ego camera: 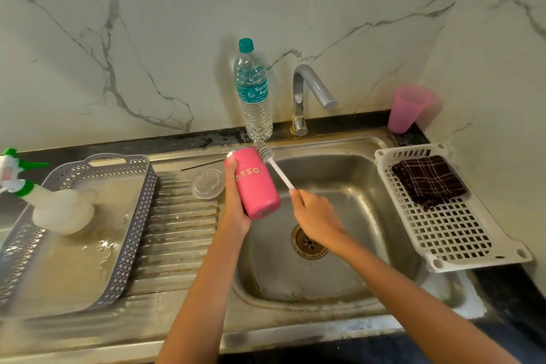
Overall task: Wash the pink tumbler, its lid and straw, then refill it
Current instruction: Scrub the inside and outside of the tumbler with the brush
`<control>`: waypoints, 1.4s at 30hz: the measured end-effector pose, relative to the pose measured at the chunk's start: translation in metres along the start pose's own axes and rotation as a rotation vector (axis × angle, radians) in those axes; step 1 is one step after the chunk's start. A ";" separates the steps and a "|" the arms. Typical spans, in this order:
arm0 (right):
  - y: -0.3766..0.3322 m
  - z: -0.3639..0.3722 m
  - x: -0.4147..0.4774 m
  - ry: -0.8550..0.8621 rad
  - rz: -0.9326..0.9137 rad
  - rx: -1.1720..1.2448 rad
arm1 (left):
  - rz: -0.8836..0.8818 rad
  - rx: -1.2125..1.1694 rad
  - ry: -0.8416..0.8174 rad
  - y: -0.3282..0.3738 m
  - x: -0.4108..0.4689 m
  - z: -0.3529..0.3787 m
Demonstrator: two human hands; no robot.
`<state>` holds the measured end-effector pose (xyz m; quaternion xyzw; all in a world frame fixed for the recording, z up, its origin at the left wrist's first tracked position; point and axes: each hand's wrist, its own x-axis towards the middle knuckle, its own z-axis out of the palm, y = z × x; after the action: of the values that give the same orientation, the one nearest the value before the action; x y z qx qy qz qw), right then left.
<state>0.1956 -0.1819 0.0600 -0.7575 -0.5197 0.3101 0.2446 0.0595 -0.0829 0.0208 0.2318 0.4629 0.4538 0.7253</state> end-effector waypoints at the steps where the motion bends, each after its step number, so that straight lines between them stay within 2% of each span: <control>1: -0.003 -0.001 0.003 0.004 -0.013 0.012 | 0.004 -0.013 0.014 -0.002 0.000 0.002; 7: 0.016 0.000 -0.030 -0.048 -0.009 -0.045 | 0.066 -0.190 0.036 0.015 0.016 -0.002; 12: 0.005 -0.007 -0.013 0.011 -0.005 -0.035 | -0.023 -0.118 -0.060 0.002 0.006 0.000; 19: 0.008 -0.004 -0.016 0.025 0.004 -0.047 | -0.025 -0.046 -0.061 0.005 0.007 -0.006; 26: 0.006 0.006 -0.025 0.015 -0.021 -0.113 | 0.004 0.003 -0.007 0.002 0.005 0.002; 33: 0.006 -0.009 -0.009 0.058 0.000 -0.080 | -0.056 0.050 0.030 -0.008 -0.002 0.026; 39: 0.014 -0.001 -0.032 0.027 -0.023 -0.095 | -0.004 -0.088 0.097 0.016 0.013 0.027; 42: 0.014 -0.007 -0.026 0.039 -0.016 -0.084 | -0.014 -0.040 0.071 0.016 0.009 0.029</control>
<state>0.2025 -0.2119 0.0604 -0.7687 -0.5336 0.2713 0.2253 0.0790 -0.0649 0.0420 0.1977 0.4809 0.4660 0.7159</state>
